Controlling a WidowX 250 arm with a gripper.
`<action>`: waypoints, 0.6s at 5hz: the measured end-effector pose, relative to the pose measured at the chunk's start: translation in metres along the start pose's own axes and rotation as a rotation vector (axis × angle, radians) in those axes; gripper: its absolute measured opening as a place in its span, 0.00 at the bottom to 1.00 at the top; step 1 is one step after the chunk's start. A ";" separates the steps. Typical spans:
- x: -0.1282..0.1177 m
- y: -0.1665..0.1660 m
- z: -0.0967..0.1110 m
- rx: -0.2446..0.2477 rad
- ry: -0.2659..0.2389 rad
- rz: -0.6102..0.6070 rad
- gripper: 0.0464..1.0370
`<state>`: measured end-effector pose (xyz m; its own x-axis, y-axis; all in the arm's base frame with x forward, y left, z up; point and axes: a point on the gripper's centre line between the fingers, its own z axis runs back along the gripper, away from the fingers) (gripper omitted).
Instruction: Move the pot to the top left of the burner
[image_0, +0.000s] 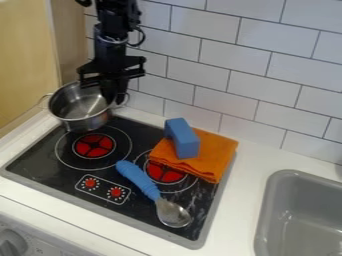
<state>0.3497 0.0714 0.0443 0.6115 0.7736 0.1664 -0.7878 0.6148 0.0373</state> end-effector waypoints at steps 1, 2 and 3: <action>-0.001 -0.002 -0.008 0.013 0.000 -0.016 0.02; 0.000 -0.010 -0.011 0.010 -0.003 -0.032 0.02; -0.005 -0.016 -0.022 0.025 0.007 -0.056 0.02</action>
<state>0.3607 0.0613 0.0217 0.6549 0.7394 0.1562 -0.7541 0.6529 0.0709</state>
